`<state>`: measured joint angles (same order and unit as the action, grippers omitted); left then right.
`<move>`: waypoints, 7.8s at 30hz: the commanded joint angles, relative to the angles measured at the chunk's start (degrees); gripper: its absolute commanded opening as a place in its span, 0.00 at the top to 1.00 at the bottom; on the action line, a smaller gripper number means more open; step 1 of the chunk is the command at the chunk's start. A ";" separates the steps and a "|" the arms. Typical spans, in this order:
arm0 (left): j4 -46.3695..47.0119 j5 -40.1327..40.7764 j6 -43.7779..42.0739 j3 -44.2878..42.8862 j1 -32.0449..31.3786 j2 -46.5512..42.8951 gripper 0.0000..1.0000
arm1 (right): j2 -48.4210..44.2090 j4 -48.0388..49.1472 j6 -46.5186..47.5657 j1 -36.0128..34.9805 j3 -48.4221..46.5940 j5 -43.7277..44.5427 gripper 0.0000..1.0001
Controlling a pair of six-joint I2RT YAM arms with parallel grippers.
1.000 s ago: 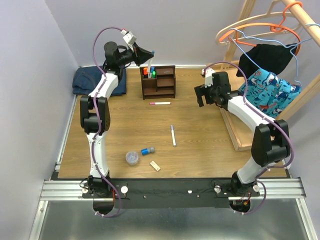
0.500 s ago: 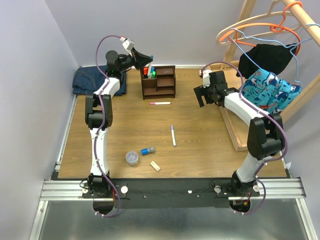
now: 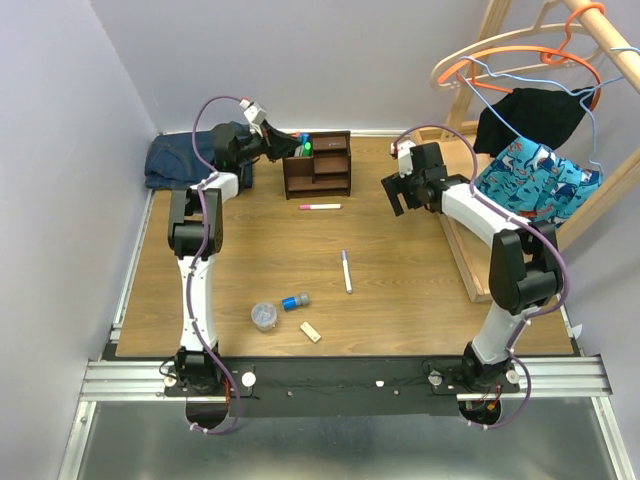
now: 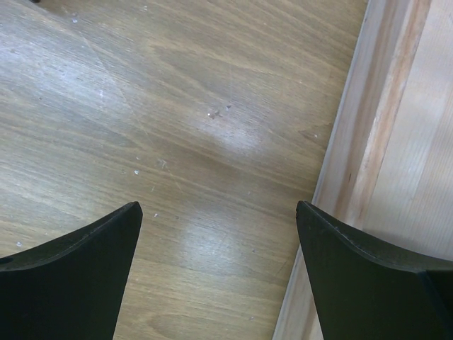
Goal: Sort the stationery into containers
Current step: Place the pen in the storage box, then pick up the pen from the center of the board, then place the pen in the storage box, then pick up the pen from the center of the board.
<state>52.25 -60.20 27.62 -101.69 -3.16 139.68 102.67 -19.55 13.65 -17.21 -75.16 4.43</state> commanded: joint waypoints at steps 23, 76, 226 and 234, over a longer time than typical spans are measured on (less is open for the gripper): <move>-82.29 14.99 -51.11 4.28 -15.02 -36.22 0.47 | -12.49 2.77 -5.98 -0.98 8.87 -0.73 0.02; -68.16 50.71 -24.19 51.94 0.96 -73.14 0.41 | 20.11 -15.87 -32.46 -24.26 -3.34 -1.27 0.54; -59.98 28.21 -31.84 45.79 7.38 -65.23 0.34 | 45.59 -18.59 34.08 -17.42 -58.70 -36.86 0.36; -60.51 28.39 -31.75 45.00 7.90 -64.36 0.34 | 49.55 -23.07 34.16 -17.42 -62.22 -36.86 0.44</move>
<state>-9.06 -30.68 -4.58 -56.42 4.14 74.56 149.03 -38.04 48.66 -34.39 -134.72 -32.32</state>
